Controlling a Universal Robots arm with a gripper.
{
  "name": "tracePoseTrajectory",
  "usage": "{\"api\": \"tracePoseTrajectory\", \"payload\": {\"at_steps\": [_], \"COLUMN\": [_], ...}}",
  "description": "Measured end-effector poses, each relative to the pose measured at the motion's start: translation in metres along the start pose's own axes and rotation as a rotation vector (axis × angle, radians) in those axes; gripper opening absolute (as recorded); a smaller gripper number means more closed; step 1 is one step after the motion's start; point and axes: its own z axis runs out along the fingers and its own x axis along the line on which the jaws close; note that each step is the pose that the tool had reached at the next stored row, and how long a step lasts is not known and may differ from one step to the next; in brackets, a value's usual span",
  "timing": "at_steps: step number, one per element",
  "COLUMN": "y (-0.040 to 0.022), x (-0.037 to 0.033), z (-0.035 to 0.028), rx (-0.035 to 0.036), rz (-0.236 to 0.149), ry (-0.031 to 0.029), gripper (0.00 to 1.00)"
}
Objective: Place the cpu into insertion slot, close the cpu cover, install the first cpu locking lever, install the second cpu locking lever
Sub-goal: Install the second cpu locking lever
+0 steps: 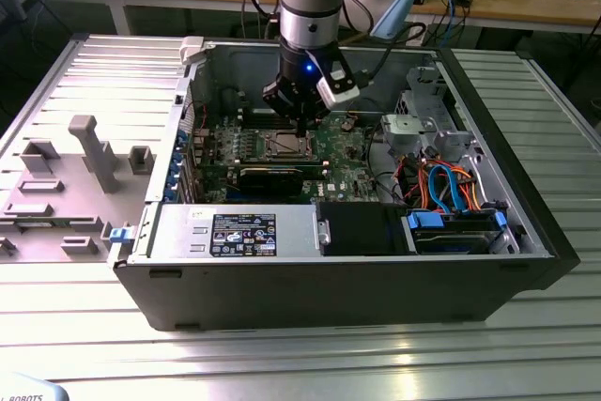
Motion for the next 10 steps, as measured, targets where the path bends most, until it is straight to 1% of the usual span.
{"api": "tracePoseTrajectory", "payload": {"at_steps": [2,4,6,7,8,10], "y": [-0.0005,-0.0026,-0.0098,-0.0149,-0.0163,-0.0165], "x": [-0.0001,-0.0001,-0.0001,0.0000,0.0000,0.0001], "z": [-0.0011,-0.0012,-0.0014,-0.0014,-0.0014,-0.0014], "rx": [-0.0015,-0.0019,-0.0071,-0.0106,-0.0108,-0.0108], "rz": [0.000,0.000,0.000,0.000,0.000,0.000], "ry": [0.0000,0.0001,0.0001,0.0000,0.0000,0.0001], "gripper": [0.11,0.11,0.11,0.11,0.11,0.11]}}
